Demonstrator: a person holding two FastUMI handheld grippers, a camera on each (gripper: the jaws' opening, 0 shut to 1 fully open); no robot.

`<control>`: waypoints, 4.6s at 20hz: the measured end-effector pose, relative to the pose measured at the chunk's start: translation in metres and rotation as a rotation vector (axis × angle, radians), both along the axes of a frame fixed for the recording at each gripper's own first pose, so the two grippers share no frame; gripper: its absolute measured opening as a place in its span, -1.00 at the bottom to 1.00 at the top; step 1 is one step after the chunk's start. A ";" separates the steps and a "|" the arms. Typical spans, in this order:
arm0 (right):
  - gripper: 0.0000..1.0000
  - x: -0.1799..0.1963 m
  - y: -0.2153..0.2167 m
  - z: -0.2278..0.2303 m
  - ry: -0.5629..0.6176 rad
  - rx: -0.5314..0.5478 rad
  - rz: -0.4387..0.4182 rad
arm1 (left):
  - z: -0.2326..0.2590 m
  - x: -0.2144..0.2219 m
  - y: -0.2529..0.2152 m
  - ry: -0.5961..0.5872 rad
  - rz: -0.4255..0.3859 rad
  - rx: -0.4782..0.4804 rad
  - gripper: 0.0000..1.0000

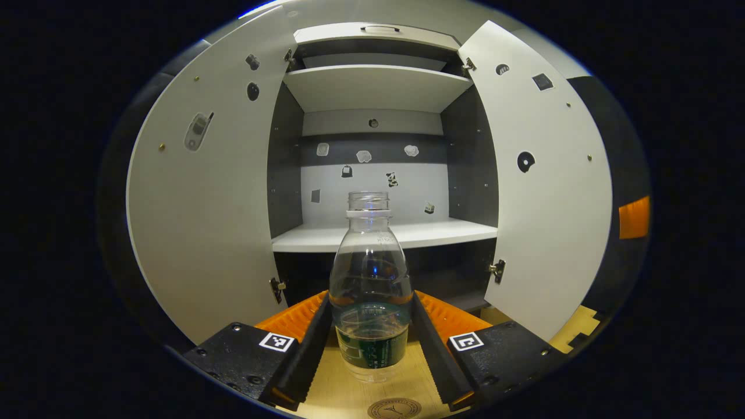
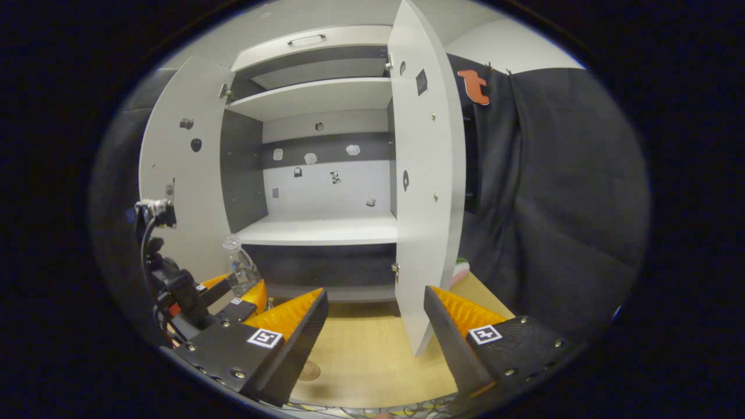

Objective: Grasp the bottle in the cabinet with the left hand and place it on the coaster, then close the right door with the right hand and the left door with the left hand.

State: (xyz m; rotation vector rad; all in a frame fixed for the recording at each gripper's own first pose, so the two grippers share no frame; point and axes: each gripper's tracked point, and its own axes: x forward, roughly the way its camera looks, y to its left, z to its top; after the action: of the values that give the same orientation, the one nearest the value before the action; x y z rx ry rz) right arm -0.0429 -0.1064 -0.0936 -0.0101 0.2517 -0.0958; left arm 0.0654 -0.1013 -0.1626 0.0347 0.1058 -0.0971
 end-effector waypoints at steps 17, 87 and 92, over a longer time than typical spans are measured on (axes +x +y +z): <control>1.00 -0.022 -0.032 -0.064 0.155 -0.019 -0.021 | -0.152 -0.041 -0.027 0.127 -0.021 0.019 0.65; 0.95 0.101 -0.005 0.083 -0.143 0.095 0.251 | 0.097 -0.132 0.094 -0.027 0.146 0.014 0.73; 1.00 0.131 0.038 0.087 -0.148 0.102 0.285 | 0.100 -0.134 0.120 -0.032 0.184 0.009 0.72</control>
State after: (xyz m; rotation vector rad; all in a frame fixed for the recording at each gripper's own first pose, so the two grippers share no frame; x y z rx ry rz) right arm 0.0876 -0.0682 -0.0062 0.0624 0.1048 0.1999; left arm -0.0687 0.0185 -0.0622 0.0354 0.0771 0.0877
